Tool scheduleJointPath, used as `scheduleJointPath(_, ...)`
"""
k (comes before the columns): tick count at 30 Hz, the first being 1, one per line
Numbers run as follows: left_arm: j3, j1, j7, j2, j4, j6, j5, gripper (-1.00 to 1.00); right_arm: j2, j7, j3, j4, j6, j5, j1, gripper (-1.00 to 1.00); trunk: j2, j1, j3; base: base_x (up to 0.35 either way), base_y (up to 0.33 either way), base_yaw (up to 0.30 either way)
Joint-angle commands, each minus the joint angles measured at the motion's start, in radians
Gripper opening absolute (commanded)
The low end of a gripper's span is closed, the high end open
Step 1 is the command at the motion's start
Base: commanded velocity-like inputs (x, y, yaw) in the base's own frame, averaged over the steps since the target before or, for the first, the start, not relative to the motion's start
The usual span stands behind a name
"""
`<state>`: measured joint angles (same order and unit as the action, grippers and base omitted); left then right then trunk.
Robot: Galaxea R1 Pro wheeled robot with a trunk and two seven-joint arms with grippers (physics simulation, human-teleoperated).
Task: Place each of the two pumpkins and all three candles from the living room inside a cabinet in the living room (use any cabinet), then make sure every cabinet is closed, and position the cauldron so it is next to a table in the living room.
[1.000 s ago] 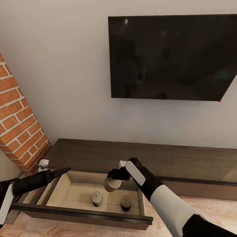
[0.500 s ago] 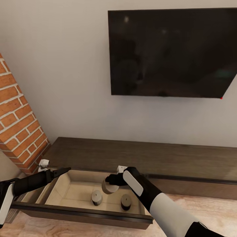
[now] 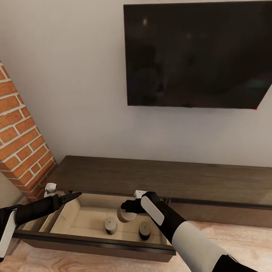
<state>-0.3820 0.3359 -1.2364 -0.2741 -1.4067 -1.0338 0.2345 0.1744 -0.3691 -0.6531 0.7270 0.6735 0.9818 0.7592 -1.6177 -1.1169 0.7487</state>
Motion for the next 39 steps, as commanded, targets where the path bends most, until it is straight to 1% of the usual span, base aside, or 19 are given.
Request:
scheduleJointPath(1,0.0,0.0,0.0,0.0,0.0,0.0,0.0,1.0,0.0,-0.001,0.0,0.0,-0.001,0.001,0.0,-1.0,-0.007,-0.004,0.003,0.0,0.0,0.0)
scheduleJointPath(7,0.0,0.0,-0.001,0.0,0.0,0.0,0.002,1.0,0.0,-0.004,-0.003,-0.002,-0.003,-0.001,0.0,-1.0,-0.049,-0.027,0.022,0.0,0.0,0.0)
scheduleJointPath(12,-0.001,0.0,-0.007,0.0,0.0,-0.004,0.002,1.0,0.0,-0.006,-0.009,-0.026,-0.006,-0.005,0.0,-1.0,-0.084,-0.046,0.038,0.0,0.0,0.0)
scheduleJointPath(15,-0.002,0.0,-0.01,-0.001,0.0,-0.008,0.003,1.0,0.0,-0.009,-0.012,-0.051,-0.035,-0.009,0.0,-1.0,-0.105,-0.058,0.047,0.0,0.0,0.0)
scheduleJointPath(20,-0.002,0.0,-0.013,-0.002,0.0,-0.009,0.005,1.0,0.0,-0.01,-0.014,-0.08,-0.052,-0.015,0.0,-1.0,-0.14,-0.077,0.063,0.0,0.0,0.0)
scheduleJointPath(25,-0.001,0.0,-0.013,-0.001,-0.001,-0.009,0.005,1.0,0.0,-0.01,-0.014,-0.086,-0.06,-0.017,0.0,-1.0,-0.175,-0.096,0.078,0.0,0.0,0.0)
scheduleJointPath(30,-0.001,0.0,-0.013,-0.001,-0.002,-0.009,0.005,1.0,0.0,-0.01,-0.014,-0.087,-0.083,-0.017,0.0,-1.0,-0.21,-0.115,0.094,0.0,0.0,0.0)
scheduleJointPath(39,0.0,0.0,-0.013,-0.001,-0.002,-0.009,0.005,1.0,0.0,-0.01,-0.014,-0.087,-0.09,-0.017,0.0,-1.0,-0.273,-0.15,0.122,0.0,0.0,0.0)
